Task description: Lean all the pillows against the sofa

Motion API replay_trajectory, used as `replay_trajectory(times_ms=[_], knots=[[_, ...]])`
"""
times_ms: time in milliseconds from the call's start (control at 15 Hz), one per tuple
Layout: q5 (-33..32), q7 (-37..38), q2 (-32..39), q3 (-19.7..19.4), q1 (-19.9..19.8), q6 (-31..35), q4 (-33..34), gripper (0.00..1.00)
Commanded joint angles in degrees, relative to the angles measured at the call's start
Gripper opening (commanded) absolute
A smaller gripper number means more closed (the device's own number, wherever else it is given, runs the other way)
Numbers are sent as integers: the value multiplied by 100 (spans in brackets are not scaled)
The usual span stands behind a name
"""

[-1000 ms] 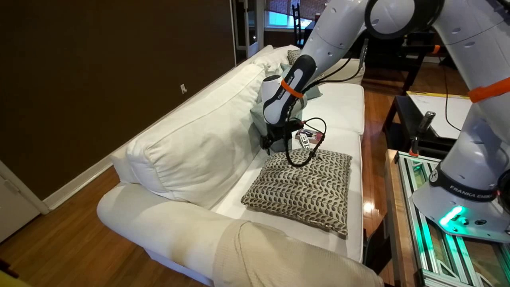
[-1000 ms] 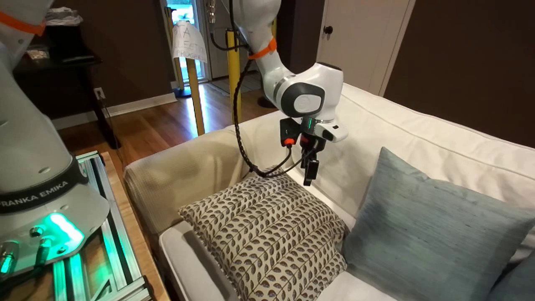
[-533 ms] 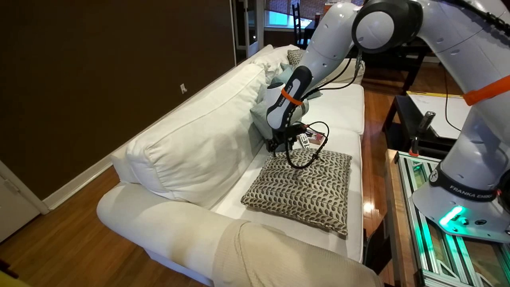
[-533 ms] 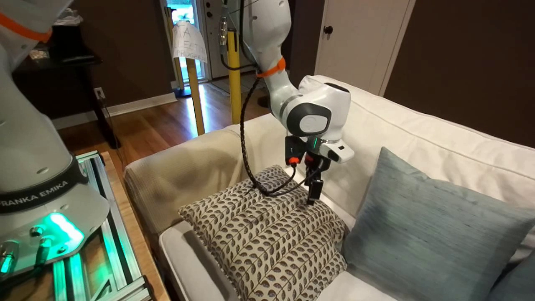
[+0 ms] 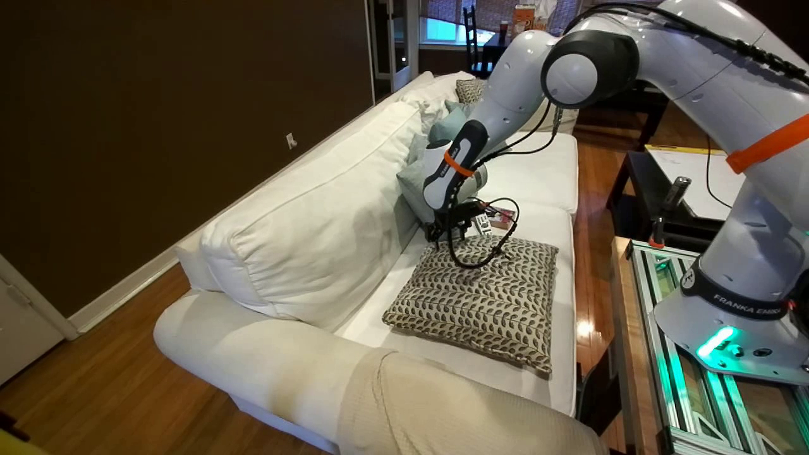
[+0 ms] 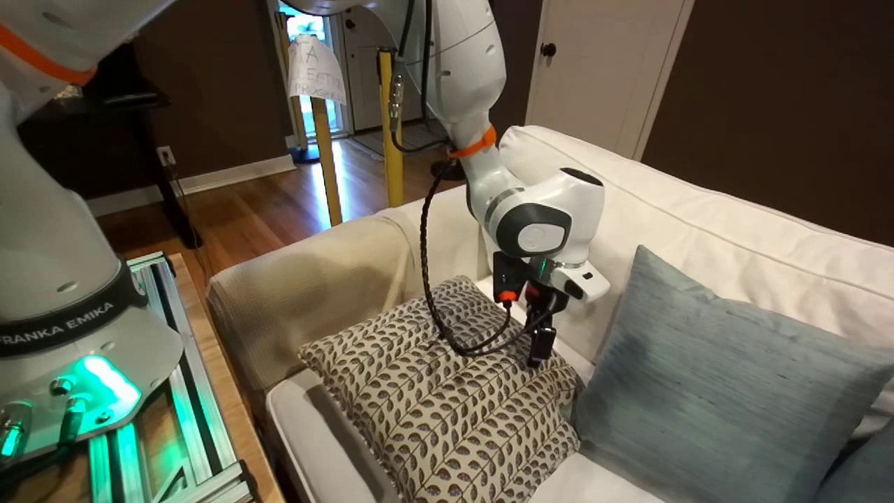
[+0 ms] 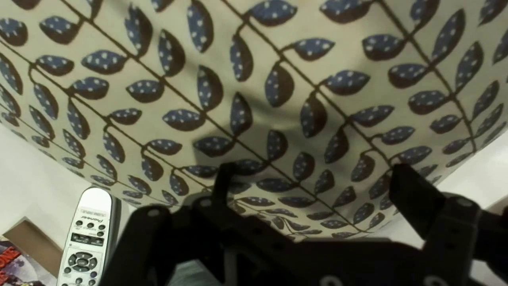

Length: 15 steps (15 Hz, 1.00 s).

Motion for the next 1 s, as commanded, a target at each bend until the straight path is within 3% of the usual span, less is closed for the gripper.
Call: replay_trajectory(times_ms=[0, 400, 467, 533, 933], knots=[[104, -40, 582, -2, -63, -206, 679, 100], [111, 14, 1222, 48, -60, -432, 1457, 100], [97, -3, 1293, 62, -59, -580, 1564, 75], [95, 5, 1369, 66, -60, -697, 1676, 74], [152, -50, 1531, 190, -148, -1507, 2144, 29]])
